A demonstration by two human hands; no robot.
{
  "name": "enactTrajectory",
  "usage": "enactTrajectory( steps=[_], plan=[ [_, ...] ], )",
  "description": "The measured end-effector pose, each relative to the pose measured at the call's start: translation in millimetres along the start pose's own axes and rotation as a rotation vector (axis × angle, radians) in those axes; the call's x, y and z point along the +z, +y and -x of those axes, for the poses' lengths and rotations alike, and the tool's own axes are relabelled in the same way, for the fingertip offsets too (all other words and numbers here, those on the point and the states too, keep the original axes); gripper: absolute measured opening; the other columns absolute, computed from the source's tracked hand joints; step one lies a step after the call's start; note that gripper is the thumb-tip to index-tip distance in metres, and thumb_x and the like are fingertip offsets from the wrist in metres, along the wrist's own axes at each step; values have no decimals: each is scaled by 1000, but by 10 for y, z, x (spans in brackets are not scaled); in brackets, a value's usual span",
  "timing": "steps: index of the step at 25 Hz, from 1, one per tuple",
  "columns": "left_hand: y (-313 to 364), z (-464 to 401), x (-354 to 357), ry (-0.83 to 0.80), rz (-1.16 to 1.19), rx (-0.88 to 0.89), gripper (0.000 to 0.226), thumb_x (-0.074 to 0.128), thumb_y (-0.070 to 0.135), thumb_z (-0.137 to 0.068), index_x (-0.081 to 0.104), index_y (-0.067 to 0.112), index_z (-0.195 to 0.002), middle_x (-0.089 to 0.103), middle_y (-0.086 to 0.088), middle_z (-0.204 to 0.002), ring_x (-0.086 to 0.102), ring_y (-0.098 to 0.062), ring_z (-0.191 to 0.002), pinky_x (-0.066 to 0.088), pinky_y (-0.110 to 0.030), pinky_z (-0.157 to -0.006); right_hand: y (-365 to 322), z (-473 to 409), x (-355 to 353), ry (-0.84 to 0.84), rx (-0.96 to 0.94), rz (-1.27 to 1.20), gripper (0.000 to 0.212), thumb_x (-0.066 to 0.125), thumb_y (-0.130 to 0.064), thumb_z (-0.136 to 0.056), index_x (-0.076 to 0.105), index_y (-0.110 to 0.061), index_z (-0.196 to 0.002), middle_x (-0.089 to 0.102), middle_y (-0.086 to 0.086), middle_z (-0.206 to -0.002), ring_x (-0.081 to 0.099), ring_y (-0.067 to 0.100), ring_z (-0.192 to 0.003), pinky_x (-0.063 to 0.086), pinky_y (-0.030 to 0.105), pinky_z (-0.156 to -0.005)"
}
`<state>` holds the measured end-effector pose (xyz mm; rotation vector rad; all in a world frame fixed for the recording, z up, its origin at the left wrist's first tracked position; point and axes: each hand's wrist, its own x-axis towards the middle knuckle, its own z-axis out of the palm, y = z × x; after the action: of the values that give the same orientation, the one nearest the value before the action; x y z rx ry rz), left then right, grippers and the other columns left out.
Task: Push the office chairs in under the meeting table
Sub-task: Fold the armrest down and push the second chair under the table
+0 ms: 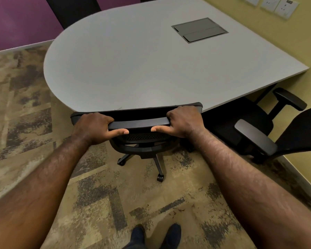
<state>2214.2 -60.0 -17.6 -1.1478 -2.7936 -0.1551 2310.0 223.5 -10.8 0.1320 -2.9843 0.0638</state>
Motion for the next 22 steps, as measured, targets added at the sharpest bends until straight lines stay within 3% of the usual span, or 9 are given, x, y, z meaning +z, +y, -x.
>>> enactTrajectory(
  steps=[7, 18, 22],
  plan=[
    [-437, -199, -38, -37, 2, 36, 78, 26, 94, -68, 55, 23, -57, 48, 8, -48, 45, -9, -45, 26, -25, -44, -218, -282, 43, 11, 38, -8, 80, 17, -97, -66, 38, -22, -47, 38, -7, -43, 35, 10, -39, 18, 22, -43],
    [-451, -125, 13, -11, 15, 57, 72, 29, 95, -69, 45, 27, -51, 43, 12, -45, 40, -4, -42, 22, -22, -42, -283, -180, 28, -5, 69, 47, 77, 16, -96, -66, 35, -24, -50, 37, -8, -45, 31, 8, -40, 15, 23, -43],
    [-402, -44, 4, -9, 50, 51, 68, 33, 94, -69, 41, 29, -51, 43, 14, -47, 41, -3, -44, 23, -21, -43, -307, -58, 41, -22, 94, -2, 75, 20, -95, -67, 41, -24, -59, 46, -7, -55, 46, 15, -51, 30, 28, -48]
  ],
)
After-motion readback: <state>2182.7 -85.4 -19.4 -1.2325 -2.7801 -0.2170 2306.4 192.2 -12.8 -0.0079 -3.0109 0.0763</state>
